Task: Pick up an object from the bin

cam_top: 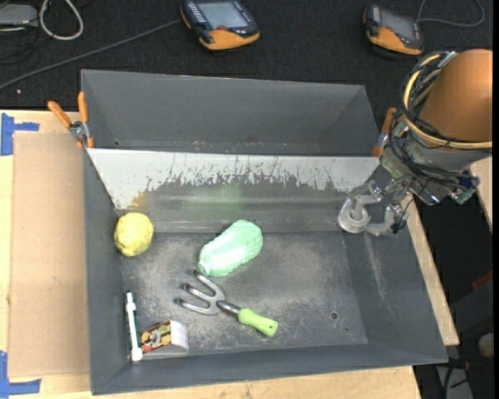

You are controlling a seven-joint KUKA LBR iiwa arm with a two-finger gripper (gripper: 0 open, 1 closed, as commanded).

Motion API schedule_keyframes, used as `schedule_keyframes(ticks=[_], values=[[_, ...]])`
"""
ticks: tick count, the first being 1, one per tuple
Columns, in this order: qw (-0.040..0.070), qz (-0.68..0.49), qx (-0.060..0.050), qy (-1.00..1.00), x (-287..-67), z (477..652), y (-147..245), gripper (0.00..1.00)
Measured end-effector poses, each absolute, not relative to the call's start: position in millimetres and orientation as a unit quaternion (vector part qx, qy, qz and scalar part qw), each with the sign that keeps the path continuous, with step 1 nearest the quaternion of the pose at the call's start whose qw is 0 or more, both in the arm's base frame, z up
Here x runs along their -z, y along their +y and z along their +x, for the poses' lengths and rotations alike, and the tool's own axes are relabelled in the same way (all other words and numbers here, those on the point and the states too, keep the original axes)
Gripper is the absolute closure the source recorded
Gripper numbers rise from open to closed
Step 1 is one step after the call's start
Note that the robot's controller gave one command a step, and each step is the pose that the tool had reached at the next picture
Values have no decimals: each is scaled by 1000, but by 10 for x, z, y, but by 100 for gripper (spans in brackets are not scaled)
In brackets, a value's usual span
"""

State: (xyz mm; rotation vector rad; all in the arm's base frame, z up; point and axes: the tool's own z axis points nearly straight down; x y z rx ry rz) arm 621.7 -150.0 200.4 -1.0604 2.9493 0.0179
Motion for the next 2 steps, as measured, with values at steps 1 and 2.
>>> schedule_keyframes(ticks=[1, 2], values=[[4, -338, -5, 941, -2132, 6223, -1498, 100], [5, -337, -5, 941, -2208, 6226, -1495, 100]])
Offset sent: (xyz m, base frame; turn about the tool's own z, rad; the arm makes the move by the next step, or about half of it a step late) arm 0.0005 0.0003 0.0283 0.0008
